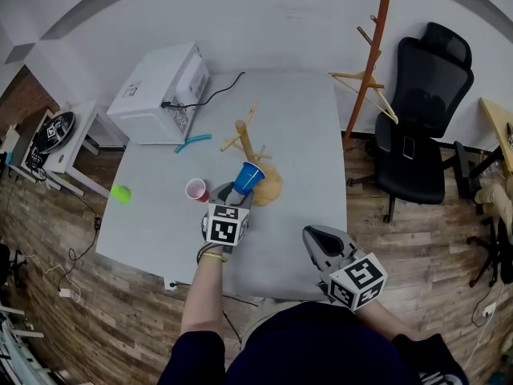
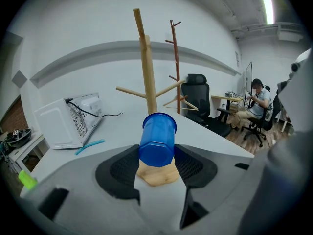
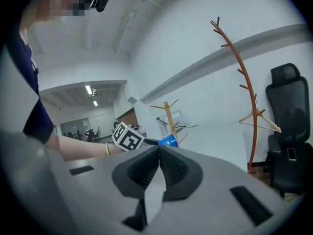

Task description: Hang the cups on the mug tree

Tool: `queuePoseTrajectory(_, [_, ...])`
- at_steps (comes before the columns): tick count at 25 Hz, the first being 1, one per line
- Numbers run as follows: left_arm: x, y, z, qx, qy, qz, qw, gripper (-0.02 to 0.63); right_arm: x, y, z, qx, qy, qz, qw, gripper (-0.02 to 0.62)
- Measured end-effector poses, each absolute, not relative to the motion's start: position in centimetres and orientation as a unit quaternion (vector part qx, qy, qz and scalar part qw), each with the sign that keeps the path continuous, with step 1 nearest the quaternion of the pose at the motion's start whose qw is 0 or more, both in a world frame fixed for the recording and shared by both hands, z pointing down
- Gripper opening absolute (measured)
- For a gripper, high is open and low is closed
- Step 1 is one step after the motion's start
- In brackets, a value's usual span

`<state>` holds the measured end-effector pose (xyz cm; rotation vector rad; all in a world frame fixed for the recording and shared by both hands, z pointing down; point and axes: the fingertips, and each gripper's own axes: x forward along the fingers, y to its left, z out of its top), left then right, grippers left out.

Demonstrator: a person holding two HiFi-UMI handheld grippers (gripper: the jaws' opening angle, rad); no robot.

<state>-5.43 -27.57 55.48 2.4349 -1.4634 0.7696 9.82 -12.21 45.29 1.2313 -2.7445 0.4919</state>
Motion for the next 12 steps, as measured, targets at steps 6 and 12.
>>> queuePoseTrajectory(6, [-5.47,-27.51,55.78,0.824,-0.493,0.26,0.104,0.233,9.73,-12.33,45.39,0.402,-0.9,0.162,0.048,0.029])
queuePoseTrajectory(12, [-5.65,-27.38,55.7,0.824,-0.494,0.259,0.104,0.233,9.54,-12.25,45.42,0.4,-0.901,0.163,0.048,0.029])
